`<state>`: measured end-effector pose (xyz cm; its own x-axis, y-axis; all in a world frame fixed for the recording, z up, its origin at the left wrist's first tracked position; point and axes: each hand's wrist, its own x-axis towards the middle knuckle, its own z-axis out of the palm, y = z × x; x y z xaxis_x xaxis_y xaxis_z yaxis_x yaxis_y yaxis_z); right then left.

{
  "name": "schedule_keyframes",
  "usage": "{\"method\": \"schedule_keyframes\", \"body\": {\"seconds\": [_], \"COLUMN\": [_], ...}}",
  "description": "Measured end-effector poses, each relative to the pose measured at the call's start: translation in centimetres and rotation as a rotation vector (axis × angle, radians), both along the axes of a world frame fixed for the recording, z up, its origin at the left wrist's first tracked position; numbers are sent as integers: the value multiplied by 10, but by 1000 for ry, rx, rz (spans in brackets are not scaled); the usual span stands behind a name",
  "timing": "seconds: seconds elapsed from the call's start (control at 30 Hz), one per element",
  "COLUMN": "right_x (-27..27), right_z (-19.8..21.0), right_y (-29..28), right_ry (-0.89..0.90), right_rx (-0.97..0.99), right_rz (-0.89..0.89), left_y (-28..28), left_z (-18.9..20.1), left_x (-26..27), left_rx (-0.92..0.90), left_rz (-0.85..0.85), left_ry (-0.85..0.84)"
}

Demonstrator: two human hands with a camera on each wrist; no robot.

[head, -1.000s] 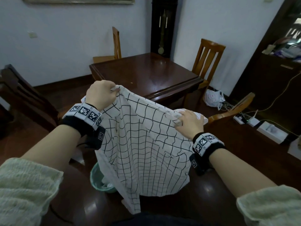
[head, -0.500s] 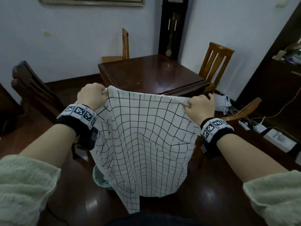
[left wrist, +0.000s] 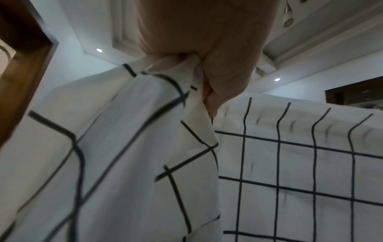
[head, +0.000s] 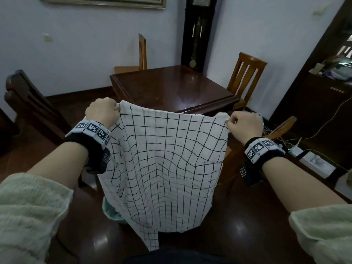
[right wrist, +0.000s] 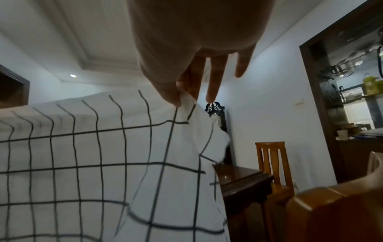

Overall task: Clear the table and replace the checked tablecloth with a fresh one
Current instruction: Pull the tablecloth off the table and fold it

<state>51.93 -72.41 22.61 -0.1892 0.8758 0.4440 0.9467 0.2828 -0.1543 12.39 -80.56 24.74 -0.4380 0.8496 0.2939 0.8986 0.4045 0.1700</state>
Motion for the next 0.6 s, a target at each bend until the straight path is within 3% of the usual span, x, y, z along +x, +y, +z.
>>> {"method": "schedule_keyframes", "body": {"seconds": [0.2, 0.33, 0.47, 0.6], "right_x": [9, 3, -9, -14], "right_z": [-39, -47, -55, -61], "right_y": [-3, -10, -4, 9], "right_ry": [-101, -50, -209, -541], "right_rx": [-265, -450, -449, -408], "right_rz": [179, 370, 243, 69], "left_y": [3, -3, -14, -23], "left_z": [2, -4, -12, -16], "left_x": [9, -5, -27, -41], "left_rx": [46, 59, 71, 49], "left_rz": [-79, -141, -230, -218], "left_ry": [-5, -25, -90, -94]}}
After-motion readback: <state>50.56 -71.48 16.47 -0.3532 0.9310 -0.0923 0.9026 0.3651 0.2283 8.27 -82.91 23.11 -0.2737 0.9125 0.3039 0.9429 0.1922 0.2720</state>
